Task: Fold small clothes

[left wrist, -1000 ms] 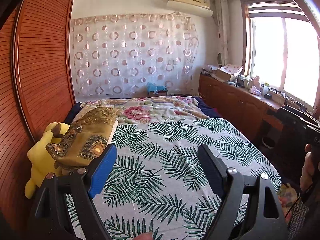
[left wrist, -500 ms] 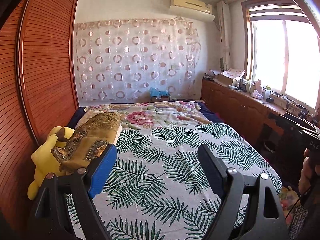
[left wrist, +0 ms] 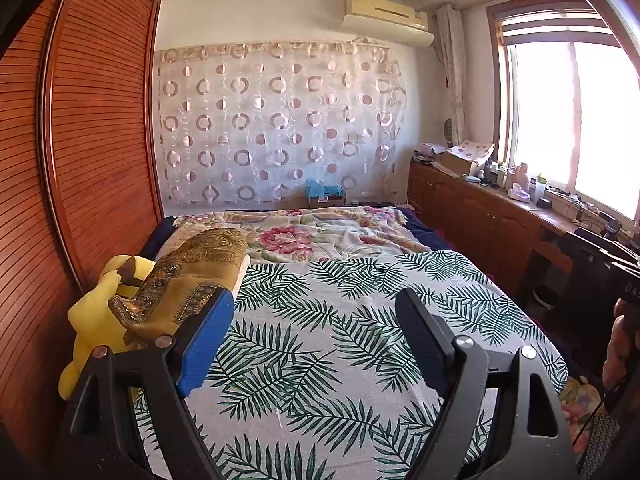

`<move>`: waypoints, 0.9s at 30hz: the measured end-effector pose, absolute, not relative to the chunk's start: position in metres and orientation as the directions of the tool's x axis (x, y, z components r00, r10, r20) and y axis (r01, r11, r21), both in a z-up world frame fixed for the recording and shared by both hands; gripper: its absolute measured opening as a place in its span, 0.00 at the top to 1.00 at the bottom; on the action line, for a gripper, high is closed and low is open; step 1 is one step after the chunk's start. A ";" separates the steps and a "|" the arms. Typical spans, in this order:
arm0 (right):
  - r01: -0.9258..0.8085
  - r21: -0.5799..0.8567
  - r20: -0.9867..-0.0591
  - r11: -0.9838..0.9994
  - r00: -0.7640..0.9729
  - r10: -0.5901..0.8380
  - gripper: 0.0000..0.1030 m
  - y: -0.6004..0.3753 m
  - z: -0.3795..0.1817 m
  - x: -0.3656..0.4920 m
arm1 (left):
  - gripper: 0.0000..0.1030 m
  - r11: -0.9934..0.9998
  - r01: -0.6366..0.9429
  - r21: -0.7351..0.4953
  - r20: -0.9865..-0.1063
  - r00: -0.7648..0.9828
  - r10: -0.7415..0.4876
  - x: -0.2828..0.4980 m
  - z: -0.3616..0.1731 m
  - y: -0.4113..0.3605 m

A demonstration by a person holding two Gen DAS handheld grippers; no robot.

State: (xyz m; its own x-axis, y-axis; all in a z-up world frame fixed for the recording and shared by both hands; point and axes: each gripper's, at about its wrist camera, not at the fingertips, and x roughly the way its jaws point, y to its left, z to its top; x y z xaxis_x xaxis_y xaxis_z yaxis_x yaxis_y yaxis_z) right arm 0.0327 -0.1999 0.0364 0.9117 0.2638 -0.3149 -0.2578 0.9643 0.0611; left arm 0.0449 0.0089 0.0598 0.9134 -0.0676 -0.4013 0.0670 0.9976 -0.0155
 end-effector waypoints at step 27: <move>-0.268 0.057 -0.308 0.962 0.912 0.272 0.21 -0.207 0.039 0.035 | 0.19 0.998 0.068 -0.014 -0.397 0.915 -0.068 0.045 0.059 0.008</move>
